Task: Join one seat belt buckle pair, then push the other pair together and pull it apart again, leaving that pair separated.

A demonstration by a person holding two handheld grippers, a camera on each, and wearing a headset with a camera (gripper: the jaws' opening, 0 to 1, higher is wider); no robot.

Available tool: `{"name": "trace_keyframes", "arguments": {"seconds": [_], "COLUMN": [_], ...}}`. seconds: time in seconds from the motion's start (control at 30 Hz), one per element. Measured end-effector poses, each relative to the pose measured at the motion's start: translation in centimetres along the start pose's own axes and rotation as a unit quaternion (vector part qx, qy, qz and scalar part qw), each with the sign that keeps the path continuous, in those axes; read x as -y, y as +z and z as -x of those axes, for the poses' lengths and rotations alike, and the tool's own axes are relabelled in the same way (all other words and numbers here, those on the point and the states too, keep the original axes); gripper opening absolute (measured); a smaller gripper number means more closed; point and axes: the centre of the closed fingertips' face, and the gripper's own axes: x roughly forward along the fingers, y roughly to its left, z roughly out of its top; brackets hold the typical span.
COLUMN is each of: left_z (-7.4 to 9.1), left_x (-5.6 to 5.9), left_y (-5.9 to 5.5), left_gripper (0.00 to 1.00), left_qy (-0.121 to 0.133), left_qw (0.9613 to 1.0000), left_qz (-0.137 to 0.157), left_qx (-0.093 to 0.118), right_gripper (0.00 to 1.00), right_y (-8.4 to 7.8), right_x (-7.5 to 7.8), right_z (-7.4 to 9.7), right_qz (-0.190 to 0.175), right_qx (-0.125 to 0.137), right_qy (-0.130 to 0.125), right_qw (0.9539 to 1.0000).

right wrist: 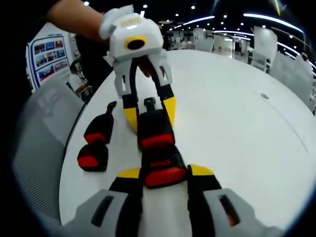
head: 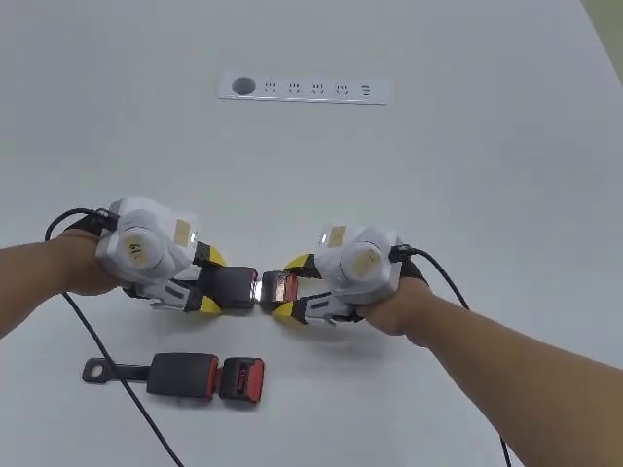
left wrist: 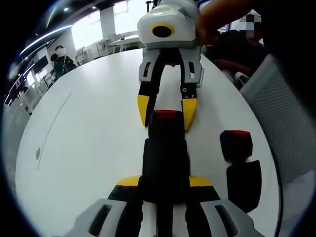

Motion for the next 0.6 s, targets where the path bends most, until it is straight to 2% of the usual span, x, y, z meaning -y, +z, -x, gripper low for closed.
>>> {"name": "trace_keyframes", "arguments": {"seconds": [0.6], "left_z": [0.00], "left_x": [0.01], "left_y": [0.00], "left_gripper": [0.34], "left_qy": [-0.001], "left_qw": [1.0000], "left_qz": [0.005], "left_qx": [0.003], "right_gripper": [0.35], "right_y": [-0.94], "right_x": [0.12], "right_z": [1.00], "right_qz": [-0.002], "right_qx": [0.003], "right_qy": [-0.007], "right_qw": [1.0000]}}
